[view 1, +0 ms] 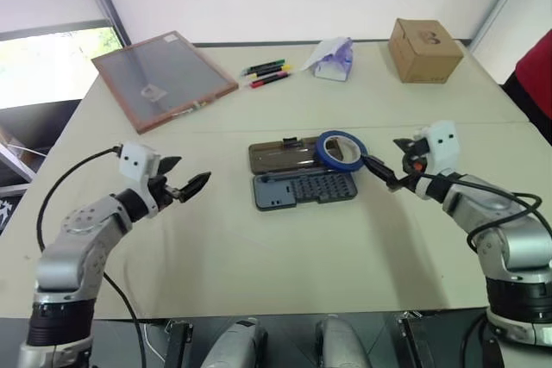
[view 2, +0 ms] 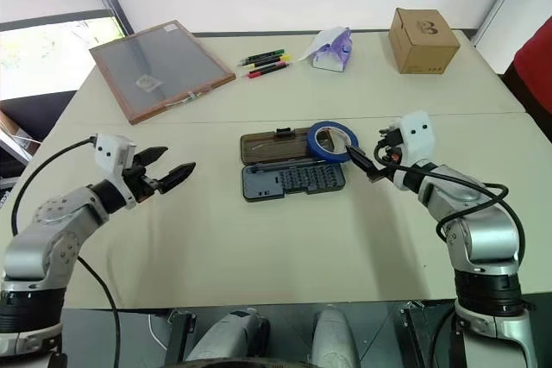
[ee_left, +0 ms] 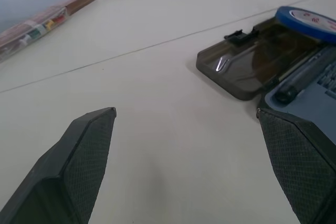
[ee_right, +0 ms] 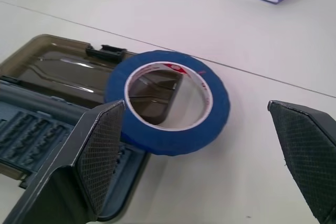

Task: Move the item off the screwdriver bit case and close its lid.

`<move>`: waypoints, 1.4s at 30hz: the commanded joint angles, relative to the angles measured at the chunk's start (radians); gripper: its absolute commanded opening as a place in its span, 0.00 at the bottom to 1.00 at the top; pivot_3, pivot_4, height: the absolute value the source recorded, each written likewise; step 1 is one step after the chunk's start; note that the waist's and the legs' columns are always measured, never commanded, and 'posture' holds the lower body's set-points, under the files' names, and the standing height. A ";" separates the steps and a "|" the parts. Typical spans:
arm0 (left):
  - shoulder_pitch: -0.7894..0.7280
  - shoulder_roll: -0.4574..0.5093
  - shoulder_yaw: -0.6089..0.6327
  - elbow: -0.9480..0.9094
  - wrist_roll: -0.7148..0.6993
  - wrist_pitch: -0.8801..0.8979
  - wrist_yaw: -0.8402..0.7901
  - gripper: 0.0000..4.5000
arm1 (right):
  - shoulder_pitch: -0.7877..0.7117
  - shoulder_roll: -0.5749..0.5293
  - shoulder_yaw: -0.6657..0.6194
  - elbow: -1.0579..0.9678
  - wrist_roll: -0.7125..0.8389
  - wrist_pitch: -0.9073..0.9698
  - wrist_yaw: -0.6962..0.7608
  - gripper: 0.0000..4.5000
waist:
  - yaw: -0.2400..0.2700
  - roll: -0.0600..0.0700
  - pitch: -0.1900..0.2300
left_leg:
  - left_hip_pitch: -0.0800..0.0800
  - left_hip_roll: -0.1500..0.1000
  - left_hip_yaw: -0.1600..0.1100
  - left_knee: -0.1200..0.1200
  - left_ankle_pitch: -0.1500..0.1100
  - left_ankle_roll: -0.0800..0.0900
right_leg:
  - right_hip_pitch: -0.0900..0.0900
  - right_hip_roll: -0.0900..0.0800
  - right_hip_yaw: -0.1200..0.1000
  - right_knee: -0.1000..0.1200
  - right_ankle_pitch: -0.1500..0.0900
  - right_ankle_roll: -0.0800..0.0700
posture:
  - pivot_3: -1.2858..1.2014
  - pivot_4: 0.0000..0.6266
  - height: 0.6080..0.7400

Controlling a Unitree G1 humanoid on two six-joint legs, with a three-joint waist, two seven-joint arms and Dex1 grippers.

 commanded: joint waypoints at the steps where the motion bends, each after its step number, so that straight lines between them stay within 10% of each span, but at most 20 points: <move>1: 0.001 0.030 0.008 0.009 0.014 -0.047 -0.040 0.99 | -0.015 -0.013 -0.026 -0.009 0.000 -0.025 0.005 1.00 | 0.000 0.000 0.000 | 0.000 0.000 0.000 0.000 0.000 0.000 | 0.000 0.000 0.000 0.000 0.000 0.000 | 0.52 0.24 1.00; 27: -0.122 0.110 -0.050 0.066 -0.002 -0.054 -0.237 0.99 | -0.131 -0.005 0.126 -0.124 0.007 0.139 -0.012 1.00 | -0.001 0.001 0.001 | 0.000 0.000 0.001 0.000 0.000 0.000 | 0.000 0.000 0.000 0.000 0.000 0.000 | 0.52 0.24 1.00; 42: -0.173 0.094 -0.055 0.010 -0.030 -0.019 -0.229 0.99 | -0.479 0.153 0.401 0.384 -0.154 0.150 0.032 1.00 | -0.023 -0.001 0.003 | -0.001 0.001 0.001 -0.001 0.000 0.000 | -0.002 0.000 0.000 0.001 0.000 0.000 | 0.52 0.24 1.00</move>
